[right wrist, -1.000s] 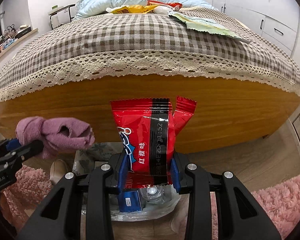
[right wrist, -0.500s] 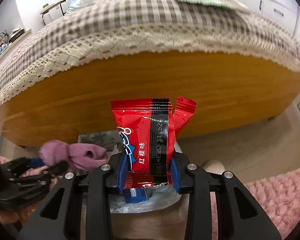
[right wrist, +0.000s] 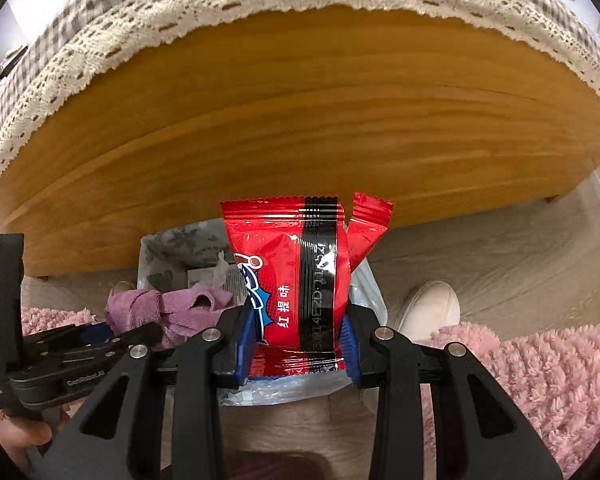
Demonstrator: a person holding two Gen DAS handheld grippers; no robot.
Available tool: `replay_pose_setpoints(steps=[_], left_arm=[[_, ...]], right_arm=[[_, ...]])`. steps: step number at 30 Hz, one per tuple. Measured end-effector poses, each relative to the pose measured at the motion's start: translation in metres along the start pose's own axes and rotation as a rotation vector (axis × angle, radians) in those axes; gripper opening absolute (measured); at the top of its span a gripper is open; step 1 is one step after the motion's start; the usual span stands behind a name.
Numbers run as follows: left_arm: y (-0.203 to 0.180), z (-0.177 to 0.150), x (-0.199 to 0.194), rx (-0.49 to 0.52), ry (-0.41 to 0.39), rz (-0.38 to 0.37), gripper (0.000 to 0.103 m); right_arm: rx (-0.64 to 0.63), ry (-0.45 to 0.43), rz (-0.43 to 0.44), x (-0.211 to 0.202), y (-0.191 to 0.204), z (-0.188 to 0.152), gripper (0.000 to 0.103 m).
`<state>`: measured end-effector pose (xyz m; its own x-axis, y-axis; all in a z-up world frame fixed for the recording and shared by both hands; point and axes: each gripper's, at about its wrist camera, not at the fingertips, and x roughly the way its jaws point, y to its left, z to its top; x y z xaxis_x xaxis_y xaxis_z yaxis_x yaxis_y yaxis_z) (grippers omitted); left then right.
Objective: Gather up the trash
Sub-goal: 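Carry the towel and red packet down to the floor trash bag with both tools, then open the left tool to drop the pink towel into the bag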
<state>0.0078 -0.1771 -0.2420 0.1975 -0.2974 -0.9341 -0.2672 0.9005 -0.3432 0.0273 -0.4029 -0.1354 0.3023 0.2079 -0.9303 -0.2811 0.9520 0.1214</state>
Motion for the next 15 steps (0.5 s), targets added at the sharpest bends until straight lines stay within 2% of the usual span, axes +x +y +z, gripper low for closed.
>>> replay_pose_setpoints(steps=[5, 8, 12, 15], left_arm=[[-0.005, 0.002, -0.008, 0.036, -0.031, 0.029, 0.070], [-0.007, 0.002, -0.010, 0.033, -0.042, 0.073, 0.093], [-0.015, -0.002, -0.004, 0.082, -0.016, 0.062, 0.095], [-0.014, -0.002, -0.002, 0.077, -0.002, 0.060, 0.095]], right_arm=[[-0.029, -0.002, -0.009, 0.001, 0.011, 0.001, 0.035], [-0.037, 0.010, -0.015, 0.001, 0.011, 0.001, 0.035], [-0.045, 0.017, -0.026, 0.006, 0.012, -0.001, 0.035], [-0.047, 0.023, -0.034, 0.009, 0.013, -0.002, 0.035]])
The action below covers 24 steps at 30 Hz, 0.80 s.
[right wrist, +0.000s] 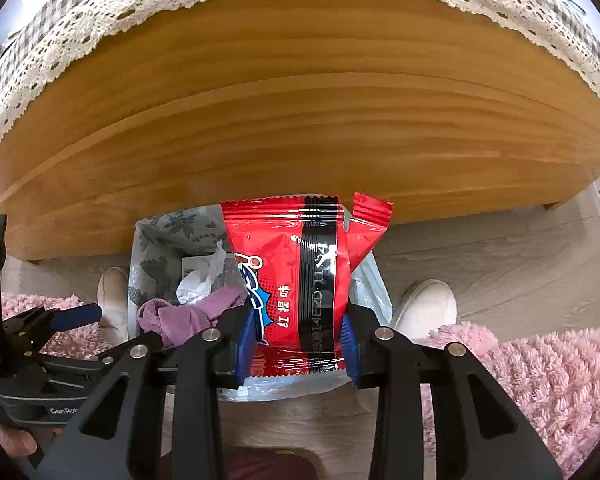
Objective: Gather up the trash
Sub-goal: 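Open the left tool to drop the pink towel into the bag, then lower the red packet into the bag and open the right tool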
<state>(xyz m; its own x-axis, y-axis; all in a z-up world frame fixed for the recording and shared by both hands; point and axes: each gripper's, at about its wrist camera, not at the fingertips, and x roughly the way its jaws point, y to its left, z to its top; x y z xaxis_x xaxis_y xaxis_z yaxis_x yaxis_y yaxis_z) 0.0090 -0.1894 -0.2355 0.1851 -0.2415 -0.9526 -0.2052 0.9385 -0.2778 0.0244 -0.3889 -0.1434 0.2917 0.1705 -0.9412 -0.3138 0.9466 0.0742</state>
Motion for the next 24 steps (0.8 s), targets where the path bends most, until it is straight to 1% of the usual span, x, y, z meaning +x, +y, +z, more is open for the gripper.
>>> replay_pose_setpoints(steps=[3, 10, 15, 24], left_arm=[[0.005, 0.001, -0.001, -0.031, 0.001, -0.009, 0.095], [0.012, 0.000, 0.000, -0.064, 0.018, -0.004, 0.095], [0.025, 0.000, 0.003, -0.145, 0.052, -0.032, 0.095], [0.036, 0.001, 0.000, -0.201, 0.054, -0.018, 0.095]], right_arm=[[-0.006, 0.008, -0.005, 0.002, 0.002, 0.000, 0.035], [-0.034, 0.030, -0.014, 0.007, 0.007, -0.003, 0.035], [-0.054, 0.049, -0.024, 0.014, 0.011, -0.005, 0.035], [-0.093, 0.073, -0.020, 0.029, 0.022, -0.006, 0.035]])
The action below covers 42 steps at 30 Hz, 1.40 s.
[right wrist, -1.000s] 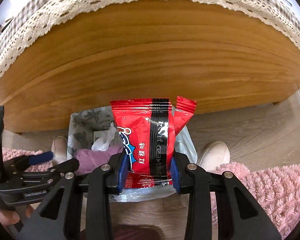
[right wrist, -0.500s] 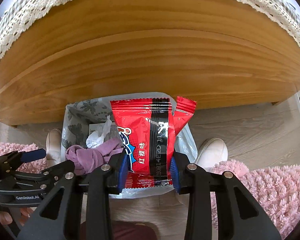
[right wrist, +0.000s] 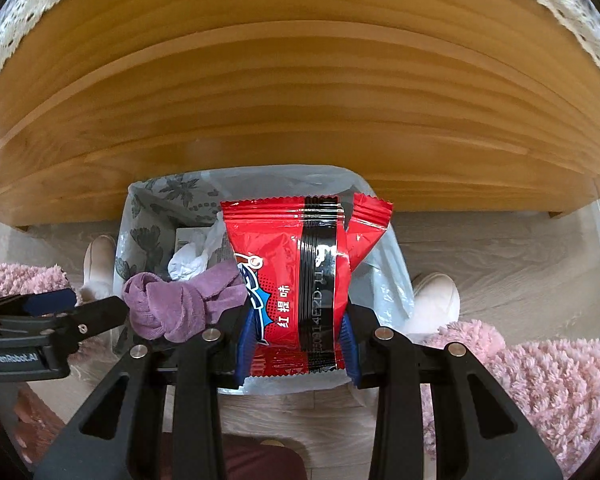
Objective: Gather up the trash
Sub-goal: 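Lower the red packet into the bag and open the right tool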
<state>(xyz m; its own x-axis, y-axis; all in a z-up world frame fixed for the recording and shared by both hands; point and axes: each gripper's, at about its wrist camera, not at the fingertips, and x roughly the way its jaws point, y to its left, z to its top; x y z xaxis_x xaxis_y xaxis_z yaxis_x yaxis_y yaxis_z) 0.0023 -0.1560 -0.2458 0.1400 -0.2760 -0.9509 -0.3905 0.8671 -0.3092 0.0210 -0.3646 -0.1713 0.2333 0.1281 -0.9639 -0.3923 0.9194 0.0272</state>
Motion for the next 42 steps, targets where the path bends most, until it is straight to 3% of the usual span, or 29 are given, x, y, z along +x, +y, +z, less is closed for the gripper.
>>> replay_pose_setpoints(steps=[9, 18, 20, 22, 28, 42], left_arm=[[0.010, 0.001, 0.004, -0.010, 0.014, 0.058, 0.095], [0.014, 0.001, 0.010, -0.015, 0.034, 0.070, 0.095], [0.014, 0.001, 0.009, -0.014, 0.032, 0.067, 0.095], [0.013, 0.001, 0.008, -0.014, 0.025, 0.068, 0.095], [0.015, 0.000, 0.007, -0.019, 0.025, 0.072, 0.095], [0.015, 0.000, 0.003, -0.013, 0.011, 0.077, 0.095]], right_arm=[[-0.022, 0.048, 0.025, 0.022, 0.011, 0.003, 0.035], [-0.024, 0.053, 0.087, 0.025, 0.015, 0.009, 0.036], [-0.028, 0.055, 0.079, 0.025, 0.016, 0.010, 0.047], [-0.023, 0.045, 0.047, 0.023, 0.016, 0.010, 0.068], [-0.006, 0.052, 0.039, 0.024, 0.013, 0.010, 0.081], [0.028, 0.049, 0.025, 0.024, 0.008, 0.010, 0.085]])
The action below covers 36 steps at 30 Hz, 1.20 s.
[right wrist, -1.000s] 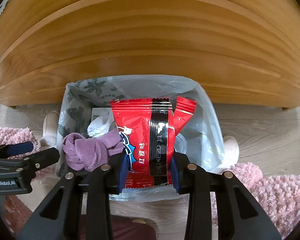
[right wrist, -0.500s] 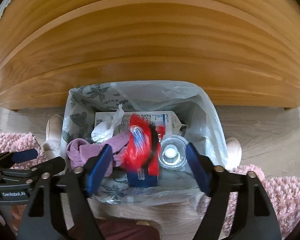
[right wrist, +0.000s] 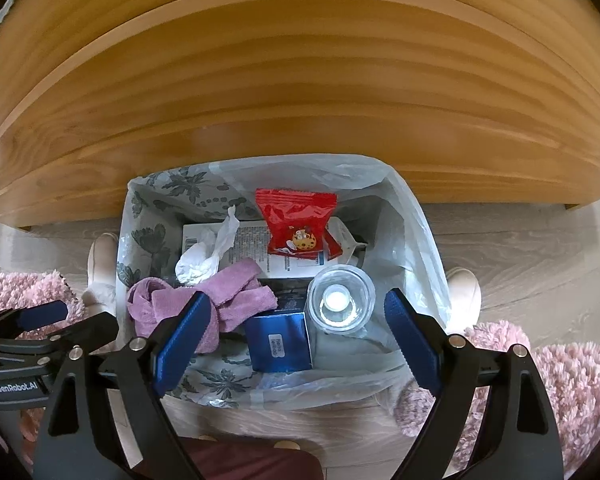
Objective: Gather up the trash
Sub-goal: 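Lower the red packet into the bag and open the right tool, then raise both tools from the bag back toward the bed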
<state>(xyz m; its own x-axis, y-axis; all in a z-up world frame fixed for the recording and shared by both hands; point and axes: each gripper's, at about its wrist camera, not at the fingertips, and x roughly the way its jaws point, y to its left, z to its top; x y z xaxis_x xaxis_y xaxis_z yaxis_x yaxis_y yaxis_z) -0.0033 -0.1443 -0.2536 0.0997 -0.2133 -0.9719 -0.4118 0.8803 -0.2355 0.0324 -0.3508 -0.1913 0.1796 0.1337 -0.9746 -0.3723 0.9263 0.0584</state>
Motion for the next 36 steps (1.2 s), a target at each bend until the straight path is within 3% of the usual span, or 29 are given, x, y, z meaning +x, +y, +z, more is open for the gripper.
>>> replay_pose_setpoints(steps=[14, 19, 26, 32, 36], left_arm=[[-0.012, -0.003, -0.012, 0.045, -0.051, 0.003, 0.095], [-0.012, -0.006, -0.024, 0.026, -0.079, -0.063, 0.095], [-0.022, -0.010, -0.049, 0.069, -0.183, -0.092, 0.095], [-0.040, -0.022, -0.079, 0.156, -0.284, -0.071, 0.095], [-0.051, -0.030, -0.108, 0.212, -0.389, -0.085, 0.095]], right_arm=[[-0.014, -0.051, -0.036, -0.013, -0.001, 0.001, 0.085], [-0.027, -0.099, -0.052, -0.025, 0.001, 0.002, 0.085], [-0.035, -0.201, -0.066, -0.051, 0.001, -0.001, 0.085], [-0.032, -0.324, -0.077, -0.082, -0.001, -0.002, 0.085], [-0.015, -0.411, -0.076, -0.103, -0.005, -0.003, 0.085]])
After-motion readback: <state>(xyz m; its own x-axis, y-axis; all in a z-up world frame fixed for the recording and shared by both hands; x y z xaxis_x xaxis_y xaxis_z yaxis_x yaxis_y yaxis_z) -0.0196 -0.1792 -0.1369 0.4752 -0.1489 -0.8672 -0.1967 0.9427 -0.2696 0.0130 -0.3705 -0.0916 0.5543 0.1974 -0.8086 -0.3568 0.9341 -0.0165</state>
